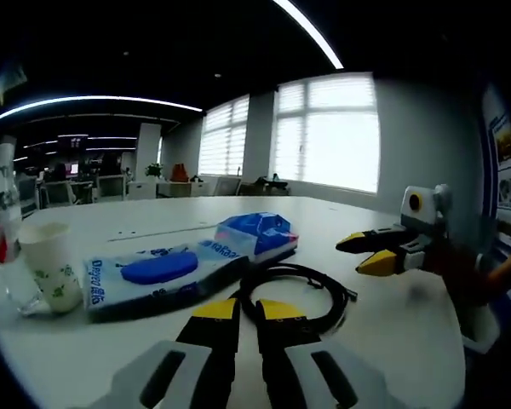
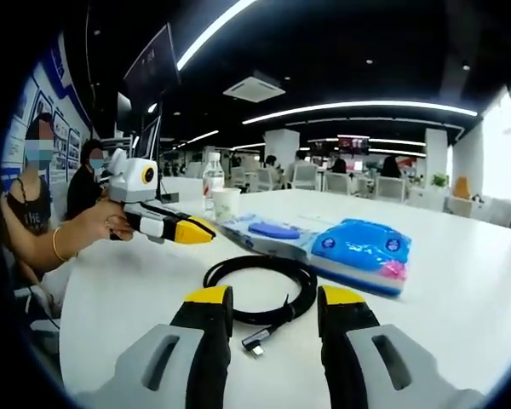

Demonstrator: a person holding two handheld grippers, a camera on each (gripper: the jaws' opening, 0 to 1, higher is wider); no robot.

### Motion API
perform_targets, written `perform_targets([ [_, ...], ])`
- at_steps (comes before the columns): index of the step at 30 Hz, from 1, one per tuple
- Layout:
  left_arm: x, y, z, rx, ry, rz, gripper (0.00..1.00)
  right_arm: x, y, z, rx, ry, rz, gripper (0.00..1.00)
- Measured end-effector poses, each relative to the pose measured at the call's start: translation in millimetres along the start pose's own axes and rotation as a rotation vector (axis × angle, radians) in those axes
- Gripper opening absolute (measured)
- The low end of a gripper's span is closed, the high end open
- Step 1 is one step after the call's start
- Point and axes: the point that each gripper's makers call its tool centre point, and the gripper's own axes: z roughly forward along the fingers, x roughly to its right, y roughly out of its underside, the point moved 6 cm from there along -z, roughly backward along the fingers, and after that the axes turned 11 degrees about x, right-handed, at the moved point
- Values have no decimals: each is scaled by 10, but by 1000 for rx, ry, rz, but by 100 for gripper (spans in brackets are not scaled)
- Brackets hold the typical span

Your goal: Arrange the tabletop items into an orderly group along one side of the table until the central work area is clear of visible clutter.

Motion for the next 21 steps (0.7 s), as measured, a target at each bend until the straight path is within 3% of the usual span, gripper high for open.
perform_targets([
  [9,-97,-34,-189,32,-44,14,7,22,-27,-58,34,12,38,37],
  [21,-116,-125,-428,55,-96,95,7,122,-37,-174,67,54,60,36],
])
